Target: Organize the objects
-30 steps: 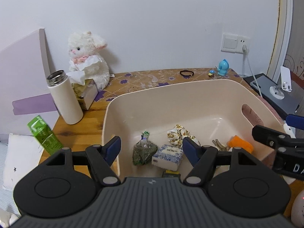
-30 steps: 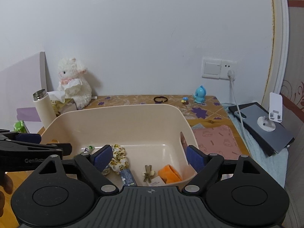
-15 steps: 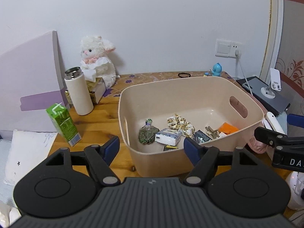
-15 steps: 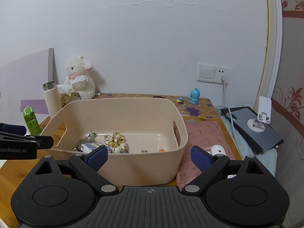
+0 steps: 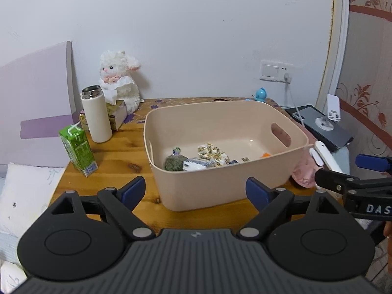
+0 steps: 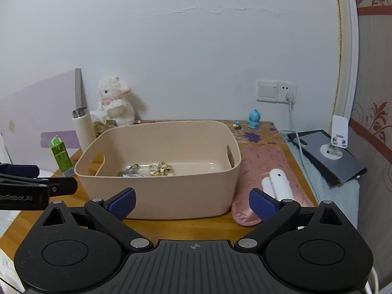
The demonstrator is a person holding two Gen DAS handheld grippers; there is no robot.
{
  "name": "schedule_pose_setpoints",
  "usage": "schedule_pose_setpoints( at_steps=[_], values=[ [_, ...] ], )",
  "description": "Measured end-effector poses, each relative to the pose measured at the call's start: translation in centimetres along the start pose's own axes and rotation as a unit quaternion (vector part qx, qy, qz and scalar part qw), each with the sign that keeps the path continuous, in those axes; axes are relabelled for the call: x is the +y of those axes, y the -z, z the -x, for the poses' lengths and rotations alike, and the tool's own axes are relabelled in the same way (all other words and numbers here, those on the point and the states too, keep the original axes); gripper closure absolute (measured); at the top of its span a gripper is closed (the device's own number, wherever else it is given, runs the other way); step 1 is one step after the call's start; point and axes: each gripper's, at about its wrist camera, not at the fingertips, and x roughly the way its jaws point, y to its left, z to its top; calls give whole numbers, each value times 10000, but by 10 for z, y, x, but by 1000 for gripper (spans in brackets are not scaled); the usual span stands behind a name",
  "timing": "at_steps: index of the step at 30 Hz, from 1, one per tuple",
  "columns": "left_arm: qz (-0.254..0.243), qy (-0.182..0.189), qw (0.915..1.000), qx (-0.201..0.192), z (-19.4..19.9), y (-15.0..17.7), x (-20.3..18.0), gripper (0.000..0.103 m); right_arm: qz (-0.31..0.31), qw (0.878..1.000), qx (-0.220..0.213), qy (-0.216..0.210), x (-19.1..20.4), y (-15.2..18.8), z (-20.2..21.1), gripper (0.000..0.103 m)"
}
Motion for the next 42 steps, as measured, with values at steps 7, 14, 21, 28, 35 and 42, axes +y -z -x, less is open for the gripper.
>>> schedule_pose_setpoints(
  at_steps=[7, 14, 21, 28, 35, 42],
  values=[
    [114, 42, 9999, 41, 15, 15, 2, 11, 17, 10000, 22, 59, -3, 9, 11, 2],
    [28, 36, 10000, 12, 28, 23, 2, 11, 87, 9997, 155, 150, -7, 22, 17, 2],
    [-40, 117, 9999, 20, 33, 26, -3, 11, 134, 9996, 155, 176, -9, 27, 25, 2],
    [-25, 126, 9999, 74, 32, 28, -4, 11, 192, 9996, 143, 148, -5, 28, 28, 2],
    [-36, 130, 9998, 157, 28, 29, -5, 11, 251, 9994, 195, 143, -3, 27, 25, 2],
    [-77, 129, 9997, 175, 27, 28, -4, 11, 229, 9994, 220, 120, -3, 26, 22, 1]
  ],
)
